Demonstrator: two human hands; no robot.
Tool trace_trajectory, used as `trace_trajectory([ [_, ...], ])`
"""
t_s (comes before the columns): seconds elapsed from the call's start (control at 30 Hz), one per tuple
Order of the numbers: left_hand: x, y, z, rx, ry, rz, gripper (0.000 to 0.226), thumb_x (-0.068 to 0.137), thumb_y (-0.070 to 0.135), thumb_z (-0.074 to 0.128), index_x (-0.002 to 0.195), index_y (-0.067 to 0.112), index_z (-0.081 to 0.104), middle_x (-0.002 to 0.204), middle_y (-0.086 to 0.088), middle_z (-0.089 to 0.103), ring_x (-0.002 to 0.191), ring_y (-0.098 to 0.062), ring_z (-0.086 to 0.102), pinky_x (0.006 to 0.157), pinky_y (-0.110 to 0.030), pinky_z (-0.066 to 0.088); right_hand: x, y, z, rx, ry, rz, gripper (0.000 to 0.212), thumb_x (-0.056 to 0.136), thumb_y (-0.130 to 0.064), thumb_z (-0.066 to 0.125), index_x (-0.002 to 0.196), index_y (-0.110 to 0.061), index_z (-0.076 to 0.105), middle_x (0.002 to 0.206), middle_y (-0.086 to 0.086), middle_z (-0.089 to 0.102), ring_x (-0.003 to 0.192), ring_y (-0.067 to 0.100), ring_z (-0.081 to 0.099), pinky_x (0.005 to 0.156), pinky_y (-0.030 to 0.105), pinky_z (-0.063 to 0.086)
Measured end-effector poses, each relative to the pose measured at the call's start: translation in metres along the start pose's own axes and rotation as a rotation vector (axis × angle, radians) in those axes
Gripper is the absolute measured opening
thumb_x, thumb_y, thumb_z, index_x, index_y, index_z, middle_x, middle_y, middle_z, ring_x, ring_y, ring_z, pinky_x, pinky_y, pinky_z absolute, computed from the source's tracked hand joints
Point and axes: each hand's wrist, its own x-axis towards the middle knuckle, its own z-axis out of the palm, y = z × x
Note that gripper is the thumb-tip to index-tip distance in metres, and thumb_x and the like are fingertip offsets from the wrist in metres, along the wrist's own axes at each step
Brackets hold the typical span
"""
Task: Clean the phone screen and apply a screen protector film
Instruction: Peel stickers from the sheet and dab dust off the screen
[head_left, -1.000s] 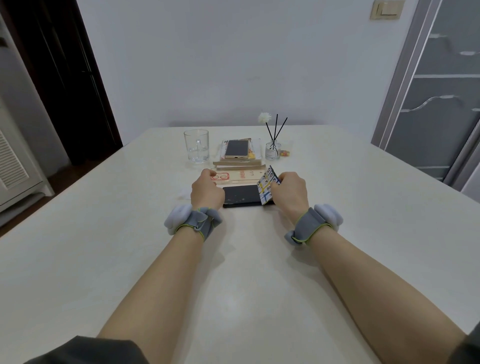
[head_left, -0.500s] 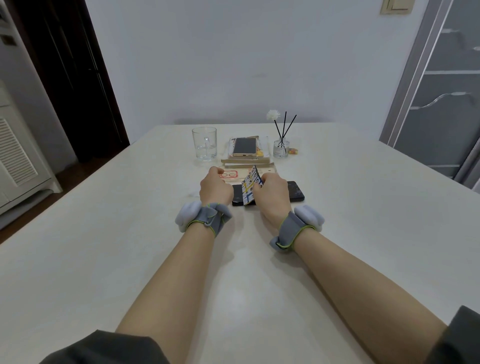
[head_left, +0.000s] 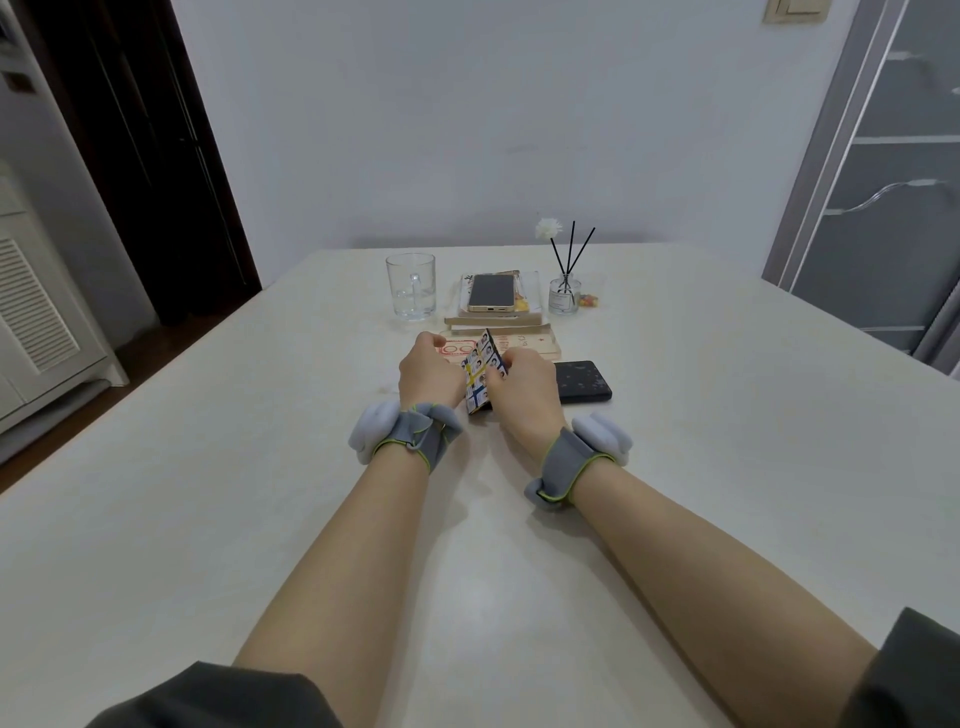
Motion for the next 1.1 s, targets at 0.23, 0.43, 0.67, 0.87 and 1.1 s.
trace_trajectory([
  [0.23, 0.002, -0.002, 0.000, 0.008, 0.000, -0.007, 0.048, 0.085, -0.005, 0.036, 0.129, 0.012, 0.048, 0.124, -0.017, 0.057, 0.111, -0.033, 0.058, 0.095, -0.040, 0.050, 0.005, 0.007, -0.013, 0.029, 0.036, 0.097, 0.013, 0.089, -0.011, 0.048, 0.081, -0.004, 0.055, 0.100, 0.022, 0.065, 0.092, 0.036, 0.060, 0.068, 0.033, 0.042],
  [0.43, 0.003, -0.002, 0.000, -0.003, -0.001, -0.007, 0.047, 0.086, -0.004, 0.035, 0.128, 0.011, 0.048, 0.124, -0.017, 0.057, 0.107, -0.037, 0.061, 0.094, -0.039, 0.050, -0.003, 0.001, -0.006, 0.039, -0.023, 0.024, 0.017, 0.091, -0.011, 0.048, 0.085, 0.001, 0.059, 0.097, 0.022, 0.066, 0.088, 0.036, 0.064, 0.074, 0.042, 0.054],
  [0.67, 0.002, -0.001, -0.001, 0.049, 0.022, -0.025, 0.046, 0.086, -0.001, 0.037, 0.128, 0.013, 0.049, 0.127, -0.015, 0.058, 0.113, -0.034, 0.058, 0.097, -0.037, 0.048, -0.003, 0.004, -0.009, 0.003, 0.032, 0.033, 0.013, 0.091, -0.012, 0.046, 0.083, -0.006, 0.054, 0.104, 0.022, 0.065, 0.100, 0.038, 0.058, 0.070, 0.030, 0.036],
  [0.87, 0.001, 0.000, -0.001, 0.117, 0.031, -0.022, 0.046, 0.085, 0.001, 0.037, 0.127, 0.015, 0.048, 0.124, -0.013, 0.061, 0.109, -0.033, 0.062, 0.098, -0.038, 0.046, -0.005, 0.001, -0.007, 0.044, -0.008, 0.010, 0.025, 0.092, -0.012, 0.046, 0.067, -0.011, 0.042, 0.088, 0.019, 0.061, 0.089, 0.039, 0.064, 0.074, 0.041, 0.050],
  [1.1, 0.000, 0.001, -0.001, 0.156, 0.039, 0.000, 0.045, 0.086, 0.002, 0.038, 0.128, 0.015, 0.048, 0.126, -0.012, 0.059, 0.112, -0.032, 0.059, 0.098, -0.036, 0.045, -0.003, 0.004, -0.008, 0.068, -0.011, 0.033, 0.028, 0.090, -0.009, 0.048, 0.063, -0.011, 0.042, 0.084, 0.018, 0.061, 0.087, 0.038, 0.064, 0.068, 0.036, 0.047],
])
